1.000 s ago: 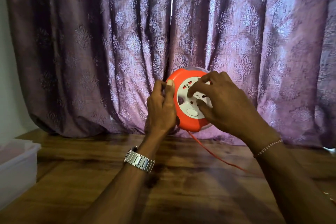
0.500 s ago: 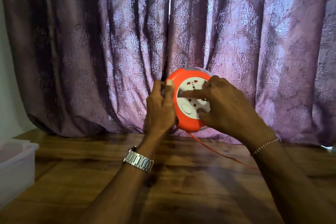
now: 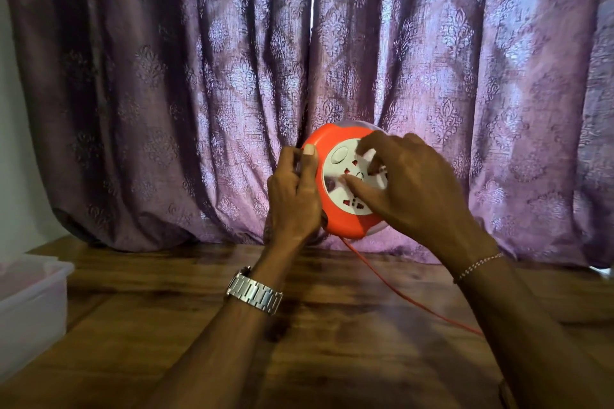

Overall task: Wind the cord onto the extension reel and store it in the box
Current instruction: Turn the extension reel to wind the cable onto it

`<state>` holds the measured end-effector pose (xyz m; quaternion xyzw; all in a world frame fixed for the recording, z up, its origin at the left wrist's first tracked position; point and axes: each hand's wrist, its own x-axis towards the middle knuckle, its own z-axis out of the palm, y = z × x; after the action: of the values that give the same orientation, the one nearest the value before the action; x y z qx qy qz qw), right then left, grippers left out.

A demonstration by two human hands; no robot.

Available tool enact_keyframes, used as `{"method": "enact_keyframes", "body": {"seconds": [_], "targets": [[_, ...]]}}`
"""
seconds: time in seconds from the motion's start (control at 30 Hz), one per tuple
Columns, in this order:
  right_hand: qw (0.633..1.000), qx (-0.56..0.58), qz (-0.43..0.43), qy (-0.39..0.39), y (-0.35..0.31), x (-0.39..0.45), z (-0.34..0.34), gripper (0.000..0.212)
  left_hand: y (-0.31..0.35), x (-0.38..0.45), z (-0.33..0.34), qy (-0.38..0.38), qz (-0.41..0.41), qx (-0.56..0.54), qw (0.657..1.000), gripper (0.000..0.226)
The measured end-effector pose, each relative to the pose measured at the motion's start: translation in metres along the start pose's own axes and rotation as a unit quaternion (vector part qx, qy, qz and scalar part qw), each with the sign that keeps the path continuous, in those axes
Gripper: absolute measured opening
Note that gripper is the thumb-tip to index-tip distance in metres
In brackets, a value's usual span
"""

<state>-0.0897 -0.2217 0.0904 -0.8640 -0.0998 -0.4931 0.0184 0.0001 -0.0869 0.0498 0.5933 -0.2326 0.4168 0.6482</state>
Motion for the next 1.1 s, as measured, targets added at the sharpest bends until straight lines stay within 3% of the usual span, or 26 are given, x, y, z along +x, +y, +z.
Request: {"method": "enact_keyframes", "body": {"seconds": [0.07, 0.17, 0.23, 0.37, 0.63, 0.77, 0.9, 1.1], "targets": [[0.997, 0.017, -0.06, -0.047, 0.003, 0.0, -0.006, 0.027, 0.0, 0.0, -0.001, -0.001, -0.002, 0.003, 1.0, 0.035], [0.989, -0.008, -0.076, -0.125, 0.003, 0.0, -0.011, 0.057, -0.004, 0.002, -0.002, -0.005, -0.008, -0.002, 1.0, 0.036], [0.987, -0.037, -0.077, -0.135, 0.0, 0.001, -0.012, 0.064, -0.006, 0.002, -0.002, -0.005, -0.011, -0.005, 1.0, 0.037], [0.986, -0.055, -0.088, -0.133, -0.001, 0.001, -0.01, 0.056, -0.007, 0.002, -0.001, 0.0, -0.008, -0.01, 1.0, 0.037], [0.988, -0.107, -0.077, -0.084, 0.0, -0.003, -0.005, 0.054, -0.01, 0.002, 0.001, -0.005, 0.011, 0.002, 1.0, 0.033], [0.997, -0.055, -0.036, -0.036, 0.001, -0.006, -0.003, 0.058, -0.01, 0.003, 0.002, -0.001, 0.009, 0.008, 1.0, 0.031], [0.997, 0.005, 0.027, 0.07, -0.004, -0.005, 0.004, 0.065, -0.009, 0.003, 0.001, 0.002, 0.01, 0.009, 1.0, 0.031], [0.994, 0.006, 0.054, 0.09, -0.005, -0.004, 0.019, 0.068, -0.006, 0.001, 0.002, 0.002, 0.014, 0.011, 1.0, 0.032]]}}
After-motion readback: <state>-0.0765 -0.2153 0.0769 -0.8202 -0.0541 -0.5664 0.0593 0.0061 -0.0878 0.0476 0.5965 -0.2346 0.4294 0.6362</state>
